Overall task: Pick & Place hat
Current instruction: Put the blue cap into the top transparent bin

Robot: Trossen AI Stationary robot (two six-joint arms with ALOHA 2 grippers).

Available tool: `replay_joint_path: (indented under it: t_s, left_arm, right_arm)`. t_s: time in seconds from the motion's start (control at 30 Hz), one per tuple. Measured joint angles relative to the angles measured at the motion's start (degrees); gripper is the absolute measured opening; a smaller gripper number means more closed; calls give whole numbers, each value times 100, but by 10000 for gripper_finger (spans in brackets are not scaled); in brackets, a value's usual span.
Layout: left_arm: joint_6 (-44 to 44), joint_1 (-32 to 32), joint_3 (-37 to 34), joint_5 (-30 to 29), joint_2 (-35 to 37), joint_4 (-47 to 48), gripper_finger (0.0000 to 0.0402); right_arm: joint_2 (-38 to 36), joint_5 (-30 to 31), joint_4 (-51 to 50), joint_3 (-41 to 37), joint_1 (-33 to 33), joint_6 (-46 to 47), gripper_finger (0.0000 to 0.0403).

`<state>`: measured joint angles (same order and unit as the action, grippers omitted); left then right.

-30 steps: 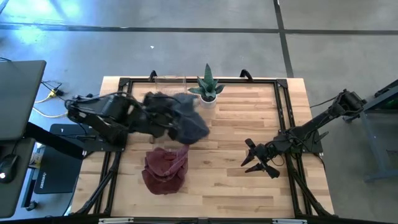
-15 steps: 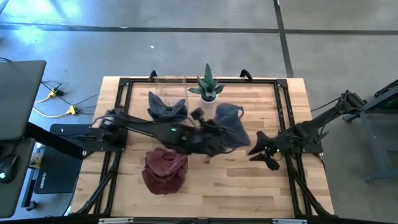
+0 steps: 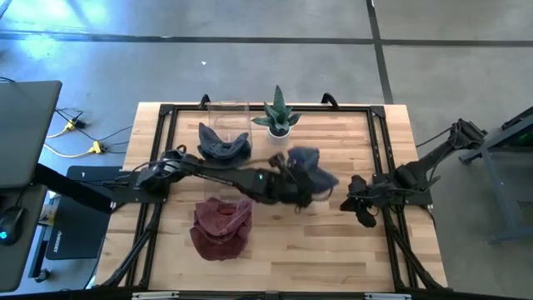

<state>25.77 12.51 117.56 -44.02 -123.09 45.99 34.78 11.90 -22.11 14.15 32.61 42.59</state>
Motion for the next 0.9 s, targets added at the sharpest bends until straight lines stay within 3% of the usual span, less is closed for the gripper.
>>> replay_joint_path:
  t_s: [0.2,0.33,0.47,0.57,0.67,0.8,0.9]
  left_arm:
    - [503,492,-5,1013,9,368,0]
    - [713,795,-13,1306,-91,297,0]
    - [755,967,-49,1537,-379,321,0]
    - [736,946,30,2064,-728,-280,1]
    - [634,923,-59,2576,-850,-7,1]
    - [623,795,9,2924,-1032,-341,1]
    - [628,781,-42,3031,-1100,-254,1]
  right_arm:
    - [5,105,213,0,159,-52,15]
    - [7,135,407,0,206,-133,8]
    - [20,177,618,0,206,-249,5]
    - [43,168,744,0,204,-365,5]
    - [145,151,1025,0,206,-753,5]
    - [473,91,2124,-181,206,-1294,13]
    - [894,-463,3507,-604,215,-1439,36]
